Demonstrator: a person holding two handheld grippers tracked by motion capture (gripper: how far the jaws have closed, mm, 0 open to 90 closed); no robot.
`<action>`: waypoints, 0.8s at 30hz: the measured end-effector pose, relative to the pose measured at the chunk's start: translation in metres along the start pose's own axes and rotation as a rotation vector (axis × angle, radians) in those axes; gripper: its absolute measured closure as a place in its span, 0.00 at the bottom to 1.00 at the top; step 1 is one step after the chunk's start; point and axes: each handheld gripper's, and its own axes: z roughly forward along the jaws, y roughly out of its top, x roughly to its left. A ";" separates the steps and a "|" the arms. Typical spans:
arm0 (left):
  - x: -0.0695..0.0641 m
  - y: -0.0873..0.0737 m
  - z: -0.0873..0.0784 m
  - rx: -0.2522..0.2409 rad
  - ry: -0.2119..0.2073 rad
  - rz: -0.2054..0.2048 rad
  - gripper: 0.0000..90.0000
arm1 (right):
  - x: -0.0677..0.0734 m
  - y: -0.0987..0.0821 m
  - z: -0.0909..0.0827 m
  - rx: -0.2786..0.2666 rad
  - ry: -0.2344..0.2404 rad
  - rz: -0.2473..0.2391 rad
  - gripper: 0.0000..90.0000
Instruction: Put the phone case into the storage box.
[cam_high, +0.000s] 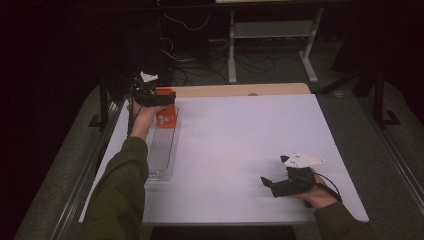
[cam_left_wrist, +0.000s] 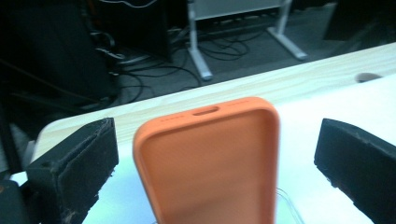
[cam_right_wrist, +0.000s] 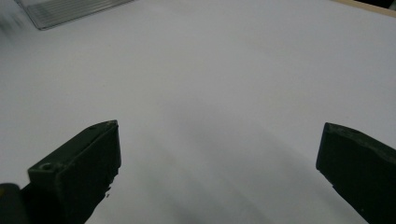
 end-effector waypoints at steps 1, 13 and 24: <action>0.001 0.000 -0.002 0.013 -0.015 0.022 0.00 | 0.000 0.000 0.000 0.001 0.000 0.001 0.00; 0.009 0.004 -0.028 0.007 -0.118 0.041 0.00 | 0.000 0.000 0.001 0.004 -0.002 -0.002 0.00; 0.010 0.000 -0.056 0.000 -0.186 0.074 0.00 | 0.000 0.001 0.001 0.007 0.005 0.007 0.00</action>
